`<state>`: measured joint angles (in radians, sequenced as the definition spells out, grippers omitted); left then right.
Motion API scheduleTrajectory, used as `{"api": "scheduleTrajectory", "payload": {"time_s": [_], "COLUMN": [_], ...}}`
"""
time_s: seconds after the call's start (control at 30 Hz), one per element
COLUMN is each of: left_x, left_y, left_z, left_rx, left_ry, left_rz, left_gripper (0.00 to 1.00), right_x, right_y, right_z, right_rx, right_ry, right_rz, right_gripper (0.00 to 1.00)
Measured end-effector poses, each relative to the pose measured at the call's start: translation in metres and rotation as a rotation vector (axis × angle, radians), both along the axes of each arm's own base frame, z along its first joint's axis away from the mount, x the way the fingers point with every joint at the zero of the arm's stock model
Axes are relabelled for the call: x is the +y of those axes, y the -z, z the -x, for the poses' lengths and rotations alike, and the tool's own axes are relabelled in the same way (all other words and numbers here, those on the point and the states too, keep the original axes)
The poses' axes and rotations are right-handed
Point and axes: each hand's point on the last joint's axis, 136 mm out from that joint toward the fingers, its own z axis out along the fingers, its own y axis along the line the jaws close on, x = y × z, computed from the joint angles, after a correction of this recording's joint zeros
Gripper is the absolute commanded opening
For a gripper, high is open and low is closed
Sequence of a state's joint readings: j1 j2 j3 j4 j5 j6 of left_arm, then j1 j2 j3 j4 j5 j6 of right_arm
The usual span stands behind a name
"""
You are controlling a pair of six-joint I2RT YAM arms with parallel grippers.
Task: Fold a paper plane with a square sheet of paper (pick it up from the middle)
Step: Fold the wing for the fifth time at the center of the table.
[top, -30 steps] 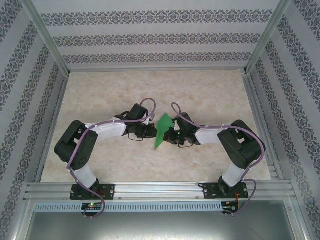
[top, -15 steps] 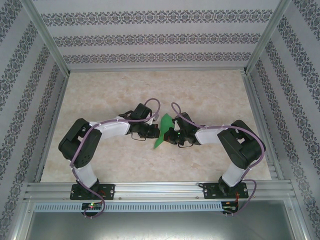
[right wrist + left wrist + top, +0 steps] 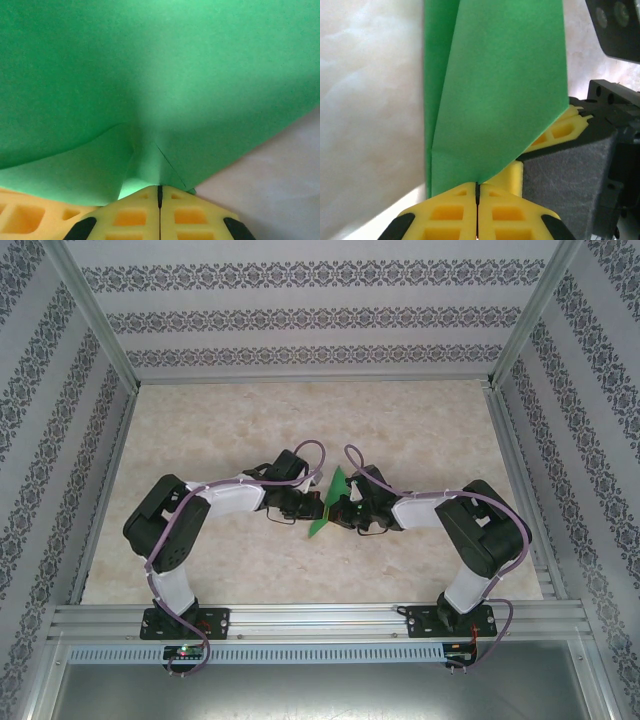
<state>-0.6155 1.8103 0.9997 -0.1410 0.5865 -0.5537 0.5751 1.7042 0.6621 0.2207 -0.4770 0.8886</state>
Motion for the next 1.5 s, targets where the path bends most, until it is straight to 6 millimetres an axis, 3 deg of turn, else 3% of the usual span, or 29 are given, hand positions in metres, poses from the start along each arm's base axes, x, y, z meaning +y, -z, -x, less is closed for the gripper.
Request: {"api": "scheduleTrajectory", "payload": {"time_s": [0.93, 1.2, 1.37, 1.5], "left_x": [-0.005, -0.007, -0.007, -0.008], "left_y": [0.021, 0.02, 0.02, 0.02], "left_z": [-0.008, -0.01, -0.01, -0.01], "left_rx": [0.032, 0.022, 0.02, 0.02], "left_ry": [-0.047, -0.045, -0.044, -0.044], "left_rz": [0.008, 0.018, 0.02, 0.022], "left_gripper": [0.09, 0.11, 0.12, 0.13], "right_x": [-0.008, -0.018, -0.021, -0.017], "right_y": [-0.002, -0.016, -0.022, -0.03], "right_z": [0.004, -0.003, -0.006, -0.013], "right_rx": [-0.009, -0.033, -0.043, -0.071], "right_ry": [0.031, 0.062, 0.066, 0.052], "right_rz": [-0.052, -0.064, -0.062, -0.064], "right_gripper": [0.1, 0.17, 0.29, 0.32]}}
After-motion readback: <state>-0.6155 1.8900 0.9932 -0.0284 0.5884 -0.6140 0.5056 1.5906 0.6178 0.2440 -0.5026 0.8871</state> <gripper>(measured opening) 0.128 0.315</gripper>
